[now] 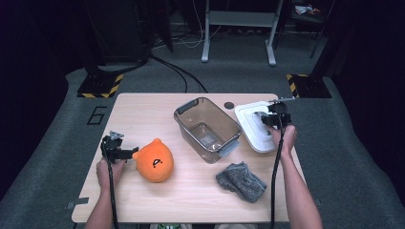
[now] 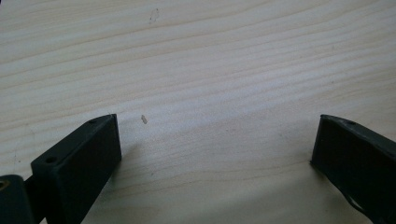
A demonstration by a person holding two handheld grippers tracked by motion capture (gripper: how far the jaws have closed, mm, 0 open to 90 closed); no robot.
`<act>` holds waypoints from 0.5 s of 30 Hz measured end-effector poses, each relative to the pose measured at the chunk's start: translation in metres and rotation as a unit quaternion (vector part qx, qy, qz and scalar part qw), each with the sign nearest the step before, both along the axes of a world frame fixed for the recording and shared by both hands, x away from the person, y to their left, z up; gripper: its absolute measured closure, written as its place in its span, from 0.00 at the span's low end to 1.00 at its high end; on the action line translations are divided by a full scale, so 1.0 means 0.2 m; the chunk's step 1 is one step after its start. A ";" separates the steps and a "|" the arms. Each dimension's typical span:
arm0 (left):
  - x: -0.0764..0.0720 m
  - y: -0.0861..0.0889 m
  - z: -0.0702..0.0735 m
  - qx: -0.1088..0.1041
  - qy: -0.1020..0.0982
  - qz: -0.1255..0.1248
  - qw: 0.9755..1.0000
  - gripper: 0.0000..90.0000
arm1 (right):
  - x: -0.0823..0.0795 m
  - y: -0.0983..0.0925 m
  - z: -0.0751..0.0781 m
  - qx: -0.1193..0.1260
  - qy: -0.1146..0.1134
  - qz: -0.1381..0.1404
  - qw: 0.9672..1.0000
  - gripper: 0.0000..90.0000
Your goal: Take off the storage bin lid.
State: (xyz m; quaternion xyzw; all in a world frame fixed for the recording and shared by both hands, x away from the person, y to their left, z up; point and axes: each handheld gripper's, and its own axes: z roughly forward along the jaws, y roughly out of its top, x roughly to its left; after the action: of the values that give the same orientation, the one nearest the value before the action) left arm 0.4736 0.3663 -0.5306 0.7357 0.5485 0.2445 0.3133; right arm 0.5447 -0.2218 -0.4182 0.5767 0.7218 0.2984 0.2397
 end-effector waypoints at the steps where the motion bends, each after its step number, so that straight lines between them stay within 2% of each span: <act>1: 0.00 0.00 0.00 0.000 0.000 0.000 1.000 0.01 | 0.00 0.00 0.00 0.000 0.000 0.000 1.000 0.74; 8: 0.00 0.00 0.00 0.001 -0.002 0.000 1.000 0.01 | 0.01 0.03 -0.07 -0.001 0.008 0.001 1.000 0.74; 10: 0.00 0.00 0.00 0.000 -0.002 0.000 1.000 0.01 | 0.02 0.03 -0.10 0.008 0.009 0.004 1.000 0.74; 13: 0.00 0.00 0.00 0.000 -0.002 0.000 1.000 0.01 | 0.03 0.04 -0.13 -0.002 0.012 0.001 1.000 0.74; 15: 0.00 0.00 0.00 0.001 -0.001 -0.001 1.000 0.01 | 0.03 0.04 -0.15 0.003 0.017 0.001 1.000 0.74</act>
State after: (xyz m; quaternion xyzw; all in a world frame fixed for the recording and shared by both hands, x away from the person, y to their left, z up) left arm 0.4735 0.3662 -0.5306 0.7364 0.5475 0.2455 0.3127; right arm 0.5516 -0.2135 -0.4482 0.5817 0.7253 0.2910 0.2256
